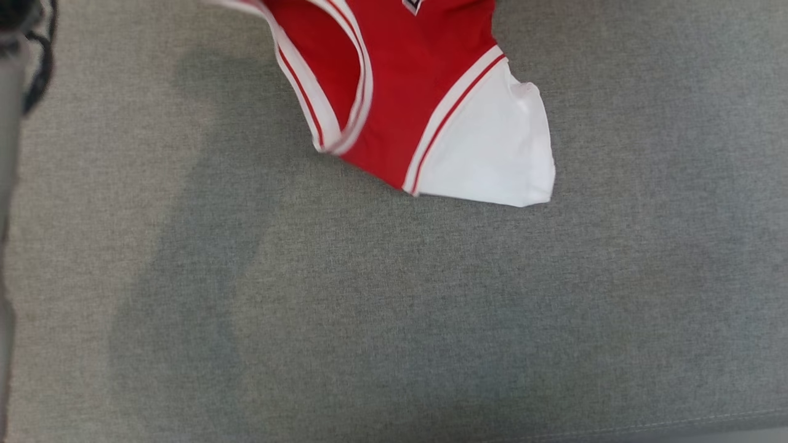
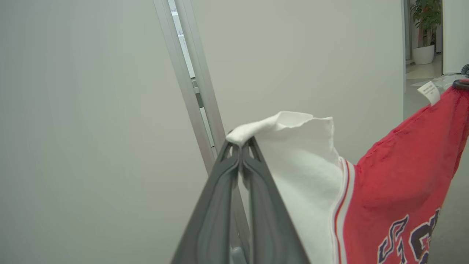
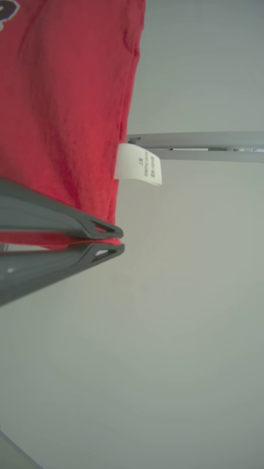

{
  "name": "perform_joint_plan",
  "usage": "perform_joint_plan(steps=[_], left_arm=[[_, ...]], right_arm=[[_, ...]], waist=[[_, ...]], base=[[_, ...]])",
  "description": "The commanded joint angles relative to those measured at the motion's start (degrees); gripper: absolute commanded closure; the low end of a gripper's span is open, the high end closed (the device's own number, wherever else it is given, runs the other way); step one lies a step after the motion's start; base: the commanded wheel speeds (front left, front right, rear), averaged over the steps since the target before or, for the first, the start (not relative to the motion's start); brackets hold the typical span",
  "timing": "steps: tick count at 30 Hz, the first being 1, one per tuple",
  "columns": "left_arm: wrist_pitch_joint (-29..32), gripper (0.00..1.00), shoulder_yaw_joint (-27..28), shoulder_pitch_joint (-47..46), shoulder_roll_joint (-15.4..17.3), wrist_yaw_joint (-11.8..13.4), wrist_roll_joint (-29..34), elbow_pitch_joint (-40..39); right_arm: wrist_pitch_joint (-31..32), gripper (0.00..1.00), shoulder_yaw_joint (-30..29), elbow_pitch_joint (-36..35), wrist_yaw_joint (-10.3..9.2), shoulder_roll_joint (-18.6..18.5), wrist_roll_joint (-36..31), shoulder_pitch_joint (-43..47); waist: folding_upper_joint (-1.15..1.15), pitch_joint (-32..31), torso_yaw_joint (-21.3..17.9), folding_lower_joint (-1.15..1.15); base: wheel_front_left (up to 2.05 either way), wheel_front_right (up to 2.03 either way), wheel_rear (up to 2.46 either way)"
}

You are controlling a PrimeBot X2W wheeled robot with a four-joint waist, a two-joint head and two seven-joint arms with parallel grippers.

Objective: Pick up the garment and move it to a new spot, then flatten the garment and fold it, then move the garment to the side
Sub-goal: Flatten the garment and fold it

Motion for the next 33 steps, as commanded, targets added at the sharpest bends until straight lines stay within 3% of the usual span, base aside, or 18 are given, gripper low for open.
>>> perform_joint_plan(steps=[1, 5, 11, 16, 17, 24, 33], left_arm=[[-0.53, 1.0, -0.95, -4.17, 1.15, -0.11, 0.64, 1.74], [-4.41, 1.0, -6.05, -16.15, 3.84, -0.11, 5.04, 9.31], [-15.78, 1.0, -10.71, -30.94, 3.38, 0.83, 14.57, 20.35], [-20.68, 1.0, -12.13, -39.27, 2.36, 4.31, 20.49, 23.65], [-21.0, 1.0, -11.27, -40.1, 2.75, 6.69, 21.95, 18.33], [-20.97, 1.0, -8.94, -26.11, 6.2, 7.79, 19.85, 4.86], [-20.99, 1.0, -0.61, 8.86, 8.25, 8.25, 12.69, -11.19]], right_arm=[[0.33, 1.0, 0.02, 1.19, -0.06, 0.94, -1.96, -3.21], [-0.66, 1.0, -0.58, 6.64, -0.07, 3.72, -7.49, -11.66], [-3.41, 1.0, -4.09, 13.04, -0.08, 8.52, -18.58, -21.89], [-3.49, 1.0, -13.54, 5.68, -0.08, 10.4, -30.76, -25.5], [-3.5, 1.0, -17.2, -0.8, -0.08, 11.66, -36.75, -22.98], [-3.52, 1.0, -17.31, -7.22, -0.08, 11.0, -37.74, -13.06], [-3.53, 1.0, -22.41, -18.2, -0.08, 9.59, -29.12, 11.2]], waist=[[0.0, 3.29, -0.59, 0.0], [0.0, 6.5, -1.24, 0.0], [0.0, 9.76, -1.87, 0.0], [0.0, 12.64, -0.8, 0.0], [0.0, 14.54, 0.01, 0.0], [0.0, 16.19, 1.3, 0.0], [0.0, 10.16, 2.6, 0.0]], base=[[0.0, 0.0, 0.0], [0.0, 0.0, 0.0], [0.0, 0.0, 0.0], [0.0, 0.0, 0.0], [0.0, 0.0, 0.0], [0.0, 0.0, 0.0], [0.0, 0.0, 0.0]])
